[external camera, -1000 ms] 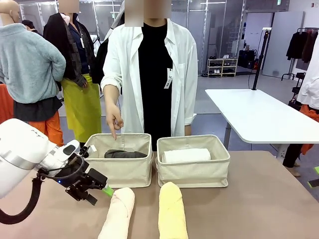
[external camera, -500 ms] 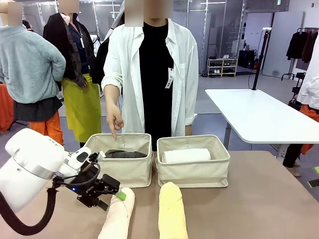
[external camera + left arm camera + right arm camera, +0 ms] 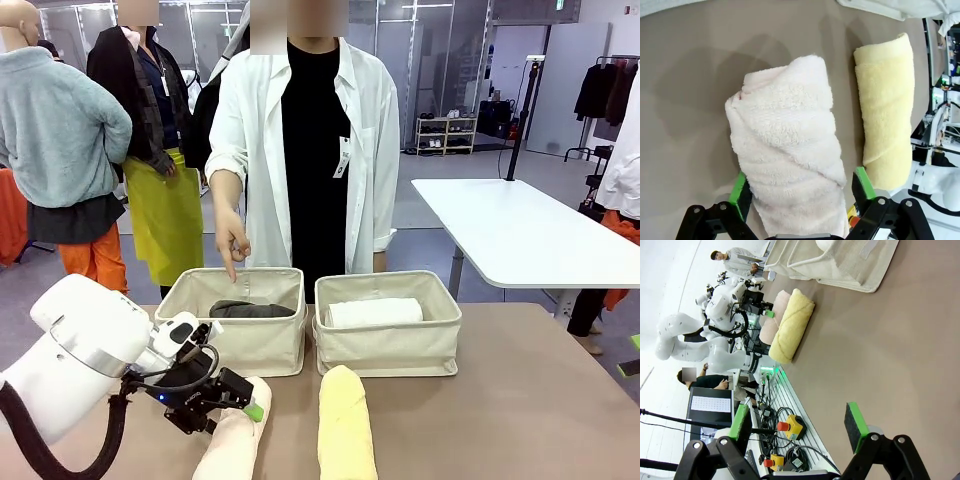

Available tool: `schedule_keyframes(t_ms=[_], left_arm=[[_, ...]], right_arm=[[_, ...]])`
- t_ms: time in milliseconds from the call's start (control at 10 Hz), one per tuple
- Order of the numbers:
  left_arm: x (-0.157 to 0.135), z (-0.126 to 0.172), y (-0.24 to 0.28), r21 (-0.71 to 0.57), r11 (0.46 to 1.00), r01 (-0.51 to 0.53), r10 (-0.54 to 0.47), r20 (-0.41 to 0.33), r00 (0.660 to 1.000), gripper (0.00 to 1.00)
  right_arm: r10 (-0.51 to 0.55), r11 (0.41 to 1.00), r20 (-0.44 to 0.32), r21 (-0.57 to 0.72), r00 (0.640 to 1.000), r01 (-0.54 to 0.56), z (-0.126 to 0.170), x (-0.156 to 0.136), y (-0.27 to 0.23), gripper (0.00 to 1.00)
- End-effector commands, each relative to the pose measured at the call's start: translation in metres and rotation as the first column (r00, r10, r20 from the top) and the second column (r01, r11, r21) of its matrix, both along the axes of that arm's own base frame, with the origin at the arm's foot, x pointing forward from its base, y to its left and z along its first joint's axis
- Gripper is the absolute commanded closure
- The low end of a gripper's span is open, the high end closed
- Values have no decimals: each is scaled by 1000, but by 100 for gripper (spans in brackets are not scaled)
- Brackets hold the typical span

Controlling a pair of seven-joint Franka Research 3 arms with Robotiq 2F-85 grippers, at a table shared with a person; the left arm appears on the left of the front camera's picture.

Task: Divide the towels into two baskets.
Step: Pick up one hotel-folded towel from the bottom of the table and place it in the Fabric basket indicated by the person.

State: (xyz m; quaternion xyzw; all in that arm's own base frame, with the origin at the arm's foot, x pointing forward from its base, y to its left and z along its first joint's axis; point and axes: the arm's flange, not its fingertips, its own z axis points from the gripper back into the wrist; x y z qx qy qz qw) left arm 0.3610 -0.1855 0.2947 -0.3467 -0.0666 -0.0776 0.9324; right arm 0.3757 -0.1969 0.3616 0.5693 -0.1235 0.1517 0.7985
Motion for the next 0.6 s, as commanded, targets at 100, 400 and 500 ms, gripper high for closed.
schedule_keyframes(t_ms=[100,400,500], left_arm=[[-37,-7,5,-14,999,29,-28,35,999,20],[-38,-4,5,-17,999,31,-31,33,999,49],[-39,-2,5,-17,999,34,-33,36,999,58]], right_arm=[[-5,1000,9,-11,1000,5,2,-2,2,6],[-5,1000,9,-11,1000,5,2,-2,2,6],[-5,1000,9,-11,1000,5,2,-2,2,6]])
